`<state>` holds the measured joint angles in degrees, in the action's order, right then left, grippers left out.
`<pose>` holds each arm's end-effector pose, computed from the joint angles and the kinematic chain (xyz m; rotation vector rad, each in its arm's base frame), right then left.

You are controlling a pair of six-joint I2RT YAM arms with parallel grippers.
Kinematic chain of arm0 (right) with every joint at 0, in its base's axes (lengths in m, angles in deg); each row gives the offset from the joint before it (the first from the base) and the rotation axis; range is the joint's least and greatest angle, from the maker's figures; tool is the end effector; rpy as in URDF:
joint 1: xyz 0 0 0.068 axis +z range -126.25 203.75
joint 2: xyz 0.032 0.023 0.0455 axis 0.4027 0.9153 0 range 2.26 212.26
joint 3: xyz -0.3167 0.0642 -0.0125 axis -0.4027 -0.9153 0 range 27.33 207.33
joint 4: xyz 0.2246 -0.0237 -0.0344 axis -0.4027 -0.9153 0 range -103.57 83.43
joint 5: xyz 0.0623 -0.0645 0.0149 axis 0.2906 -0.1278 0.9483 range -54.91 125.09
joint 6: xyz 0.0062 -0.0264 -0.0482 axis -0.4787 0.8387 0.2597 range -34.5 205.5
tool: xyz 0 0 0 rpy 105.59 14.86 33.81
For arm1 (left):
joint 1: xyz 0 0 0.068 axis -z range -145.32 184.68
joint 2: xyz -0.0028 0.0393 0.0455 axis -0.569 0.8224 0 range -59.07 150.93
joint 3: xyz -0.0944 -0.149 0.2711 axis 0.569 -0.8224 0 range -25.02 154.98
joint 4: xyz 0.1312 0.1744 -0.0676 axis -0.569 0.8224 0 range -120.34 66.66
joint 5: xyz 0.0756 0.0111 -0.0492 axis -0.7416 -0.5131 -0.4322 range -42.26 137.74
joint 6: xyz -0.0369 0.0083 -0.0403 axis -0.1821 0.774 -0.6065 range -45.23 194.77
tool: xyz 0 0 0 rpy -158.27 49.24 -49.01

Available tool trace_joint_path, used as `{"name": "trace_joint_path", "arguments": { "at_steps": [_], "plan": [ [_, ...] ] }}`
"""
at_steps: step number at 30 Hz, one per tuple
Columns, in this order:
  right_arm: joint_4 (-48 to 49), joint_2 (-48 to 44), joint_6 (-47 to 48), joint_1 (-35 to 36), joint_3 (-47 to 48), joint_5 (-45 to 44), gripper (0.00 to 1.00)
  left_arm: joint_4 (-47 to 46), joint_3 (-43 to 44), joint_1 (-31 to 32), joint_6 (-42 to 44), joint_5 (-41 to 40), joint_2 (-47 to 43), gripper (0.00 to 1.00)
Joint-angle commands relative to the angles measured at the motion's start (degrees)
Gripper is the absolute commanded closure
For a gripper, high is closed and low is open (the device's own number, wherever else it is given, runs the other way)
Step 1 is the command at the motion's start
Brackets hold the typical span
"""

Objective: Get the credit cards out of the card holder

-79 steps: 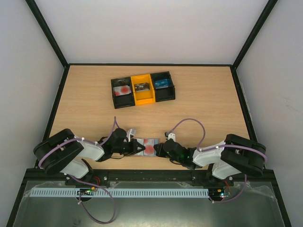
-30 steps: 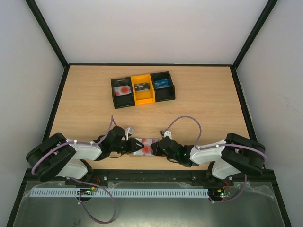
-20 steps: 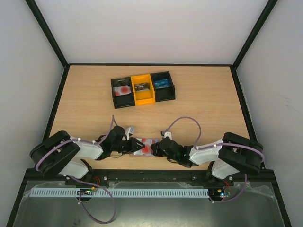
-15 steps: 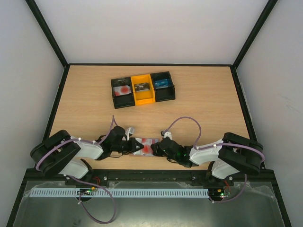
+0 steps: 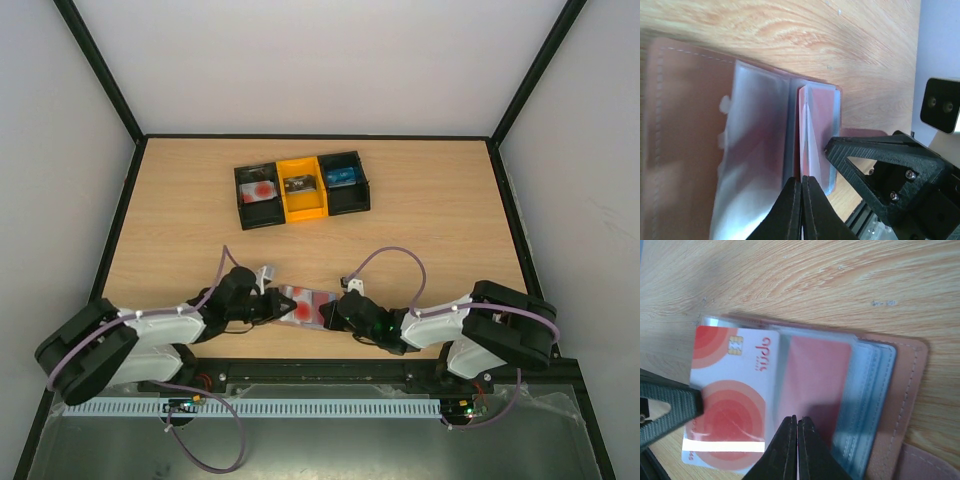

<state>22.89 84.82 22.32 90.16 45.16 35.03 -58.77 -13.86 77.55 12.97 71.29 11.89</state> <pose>0.0857 0.1959 0.1985 -0.0696 2.4868 1.1641 0.1120 -0.1245 0.2049 -0.1200 2.4635 -1.4009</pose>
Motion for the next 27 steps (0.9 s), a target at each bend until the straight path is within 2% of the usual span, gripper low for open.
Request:
{"name": "trace_joint_path", "arguments": {
  "at_steps": [1, 8, 10, 12, 18, 25, 27],
  "plan": [
    [-2.44, -1.49, 1.51, 0.34, -0.89, -1.64, 0.96, 8.67, -0.04, -0.94, 1.82, -5.41, -5.56, 0.97],
    [-8.31, -7.5, 4.2, 0.32, 2.96, -3.06, 0.94, 16.66, 0.65, -1.04, 2.63, -9.64, -16.1, 0.97],
    [-8.42, -10.19, 3.84, 0.3, 2.85, -2.84, 0.89, 17.69, 0.88, -1.04, 2.81, -9.64, -18.92, 0.97],
    [-7.48, -13.06, 3.12, 0.32, 2.35, -2.13, 0.79, 17.62, 0.88, -1.04, 2.53, -8.96, -21.88, 0.97],
    [3.12, -17.79, -1.49, 0.33, 0.48, 2.4, 0.65, 12.56, 0.91, -1.04, -0.95, -4.04, -29.47, 0.97],
    [12.2, -14.3, -7.32, 0.31, 1.25, 6.95, 0.54, 6.83, 0.79, -0.95, -4.56, -0.87, -34.52, 0.97],
    [13.34, -13.15, -7.94, 0.3, 1.86, 7.96, 0.54, 6.78, 0.67, -0.95, -4.96, -1.1, -35.56, 0.97]
  ]
}}
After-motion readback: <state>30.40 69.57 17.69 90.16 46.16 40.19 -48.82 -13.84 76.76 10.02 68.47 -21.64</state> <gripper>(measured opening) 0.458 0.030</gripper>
